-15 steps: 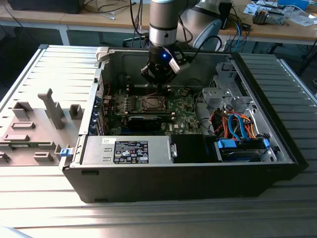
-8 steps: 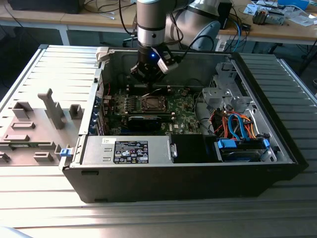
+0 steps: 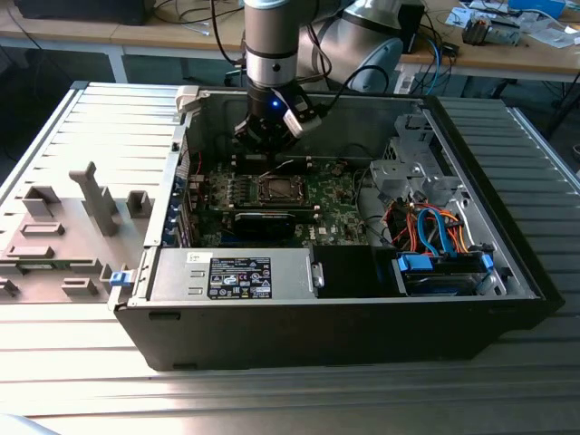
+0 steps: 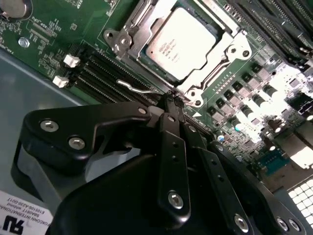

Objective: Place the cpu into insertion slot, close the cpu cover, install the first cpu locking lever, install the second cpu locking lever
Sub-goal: 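Install the first cpu locking lever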

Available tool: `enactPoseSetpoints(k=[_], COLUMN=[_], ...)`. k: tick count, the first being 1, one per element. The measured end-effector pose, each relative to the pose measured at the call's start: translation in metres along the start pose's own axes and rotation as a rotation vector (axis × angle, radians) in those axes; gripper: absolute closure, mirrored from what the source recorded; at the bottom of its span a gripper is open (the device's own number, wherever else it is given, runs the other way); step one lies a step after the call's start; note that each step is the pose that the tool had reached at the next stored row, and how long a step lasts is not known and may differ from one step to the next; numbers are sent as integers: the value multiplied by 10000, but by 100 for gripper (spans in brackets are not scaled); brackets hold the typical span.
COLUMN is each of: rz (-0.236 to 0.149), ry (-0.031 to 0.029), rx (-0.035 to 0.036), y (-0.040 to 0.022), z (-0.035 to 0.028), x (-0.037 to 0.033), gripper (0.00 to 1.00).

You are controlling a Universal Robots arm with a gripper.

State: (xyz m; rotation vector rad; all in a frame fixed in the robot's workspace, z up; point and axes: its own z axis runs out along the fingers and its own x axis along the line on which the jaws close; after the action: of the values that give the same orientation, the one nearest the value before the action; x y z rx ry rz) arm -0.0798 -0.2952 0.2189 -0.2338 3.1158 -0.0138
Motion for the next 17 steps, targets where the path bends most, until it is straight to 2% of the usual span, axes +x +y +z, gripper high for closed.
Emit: enactPoseSetpoints(k=[6,17], rz=[0,-1], ry=[9,104], rx=[-1,-16], y=[-8,-31], z=[20,87], x=[-11,-135], gripper=[89,89])
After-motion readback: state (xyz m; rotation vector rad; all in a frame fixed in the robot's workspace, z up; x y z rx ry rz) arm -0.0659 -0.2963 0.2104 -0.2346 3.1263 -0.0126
